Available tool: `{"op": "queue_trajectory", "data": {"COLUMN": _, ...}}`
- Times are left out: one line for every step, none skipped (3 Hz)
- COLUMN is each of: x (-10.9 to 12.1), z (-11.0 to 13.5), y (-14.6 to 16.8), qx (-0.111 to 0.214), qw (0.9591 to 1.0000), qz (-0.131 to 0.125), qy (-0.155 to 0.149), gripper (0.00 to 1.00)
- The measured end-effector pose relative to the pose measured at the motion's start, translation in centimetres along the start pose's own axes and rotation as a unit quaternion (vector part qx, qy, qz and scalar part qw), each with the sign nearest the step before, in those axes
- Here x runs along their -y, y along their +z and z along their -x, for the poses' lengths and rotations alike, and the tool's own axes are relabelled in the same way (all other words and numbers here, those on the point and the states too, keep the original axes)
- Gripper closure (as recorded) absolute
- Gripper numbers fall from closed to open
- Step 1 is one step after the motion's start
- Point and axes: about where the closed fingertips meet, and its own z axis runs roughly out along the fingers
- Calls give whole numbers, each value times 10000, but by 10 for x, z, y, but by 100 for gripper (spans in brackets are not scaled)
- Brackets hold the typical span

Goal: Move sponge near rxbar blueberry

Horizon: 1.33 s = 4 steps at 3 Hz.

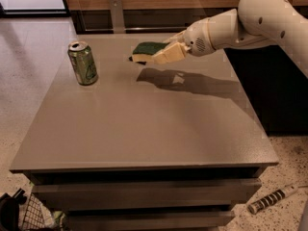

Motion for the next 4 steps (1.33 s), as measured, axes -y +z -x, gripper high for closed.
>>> {"op": "queue_trajectory", "data": {"x": 51, "z": -8, "y": -17, "qx": 2, "qw": 9982, "qz": -575, "qy": 169, "gripper": 100}}
{"op": "queue_trajectory", "data": {"x": 77, "z": -11, "y": -25, "qx": 20, "qw": 9960, "qz": -867, "qy": 230, "gripper": 100}}
{"op": "queue_trajectory", "data": {"x": 89, "z": -22, "y": -22, "qx": 110, "qw": 9939, "qz": -1070, "qy": 256, "gripper": 100}}
{"op": "queue_trajectory", "data": {"x": 94, "z": -38, "y": -9, "qx": 386, "qw": 9917, "qz": -1210, "qy": 215, "gripper": 100}}
